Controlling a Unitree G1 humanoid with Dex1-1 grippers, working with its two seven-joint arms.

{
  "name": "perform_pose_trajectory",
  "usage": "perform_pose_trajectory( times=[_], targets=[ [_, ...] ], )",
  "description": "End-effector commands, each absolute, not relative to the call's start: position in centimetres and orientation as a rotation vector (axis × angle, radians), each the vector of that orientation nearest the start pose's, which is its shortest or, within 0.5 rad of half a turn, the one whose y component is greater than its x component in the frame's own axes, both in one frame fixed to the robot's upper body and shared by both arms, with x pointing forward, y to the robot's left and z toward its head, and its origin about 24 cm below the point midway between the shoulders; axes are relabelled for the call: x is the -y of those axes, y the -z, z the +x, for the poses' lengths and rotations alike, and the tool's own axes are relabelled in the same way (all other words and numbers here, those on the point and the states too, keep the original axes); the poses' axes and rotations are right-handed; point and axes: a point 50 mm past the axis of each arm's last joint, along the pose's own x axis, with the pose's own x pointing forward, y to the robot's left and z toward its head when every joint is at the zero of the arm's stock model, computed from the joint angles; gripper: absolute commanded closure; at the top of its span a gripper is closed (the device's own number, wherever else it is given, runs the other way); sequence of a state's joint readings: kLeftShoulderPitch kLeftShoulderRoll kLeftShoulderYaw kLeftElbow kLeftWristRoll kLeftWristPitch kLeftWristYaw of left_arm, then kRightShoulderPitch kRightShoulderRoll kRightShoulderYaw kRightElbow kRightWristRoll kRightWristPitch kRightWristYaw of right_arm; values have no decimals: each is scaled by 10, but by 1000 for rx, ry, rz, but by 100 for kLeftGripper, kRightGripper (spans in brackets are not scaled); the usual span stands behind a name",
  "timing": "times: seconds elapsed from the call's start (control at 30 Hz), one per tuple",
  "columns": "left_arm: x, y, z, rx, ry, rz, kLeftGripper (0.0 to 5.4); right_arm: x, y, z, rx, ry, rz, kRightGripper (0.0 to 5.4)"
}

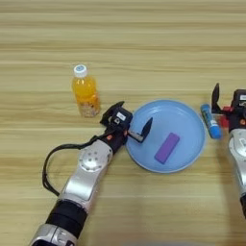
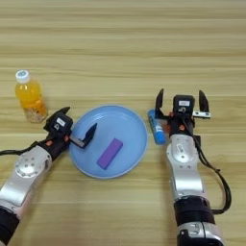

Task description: Move the objects on the table

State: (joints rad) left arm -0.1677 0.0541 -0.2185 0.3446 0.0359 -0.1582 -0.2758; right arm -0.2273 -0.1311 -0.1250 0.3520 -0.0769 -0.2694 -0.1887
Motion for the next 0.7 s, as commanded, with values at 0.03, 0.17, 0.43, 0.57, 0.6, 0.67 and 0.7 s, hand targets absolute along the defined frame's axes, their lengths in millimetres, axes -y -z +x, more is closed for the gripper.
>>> perform_pose_trajectory(
  times=[0.03, 0.17, 0.43, 0.57, 0.6, 0.67, 0.7],
  targets=[
    [-87, -14, 271, -46, 533, 145, 2, 200, -53, 293, 158, 253, -181, 0],
    [-87, -13, 271, -46, 535, 145, 2, 200, -53, 293, 159, 252, -182, 0],
    [-86, -13, 271, -46, 541, 144, 2, 200, -53, 293, 159, 251, -182, 0],
    [-86, -13, 271, -47, 542, 144, 2, 200, -53, 293, 159, 251, -182, 0],
    [-86, -13, 271, -49, 542, 146, 2, 200, -53, 293, 159, 251, -182, 0],
    [-86, -12, 273, -57, 531, 166, 2, 200, -53, 293, 160, 250, -183, 0],
    [-86, -11, 274, -64, 524, 188, 2, 199, -53, 293, 160, 250, -183, 0]
  ],
)
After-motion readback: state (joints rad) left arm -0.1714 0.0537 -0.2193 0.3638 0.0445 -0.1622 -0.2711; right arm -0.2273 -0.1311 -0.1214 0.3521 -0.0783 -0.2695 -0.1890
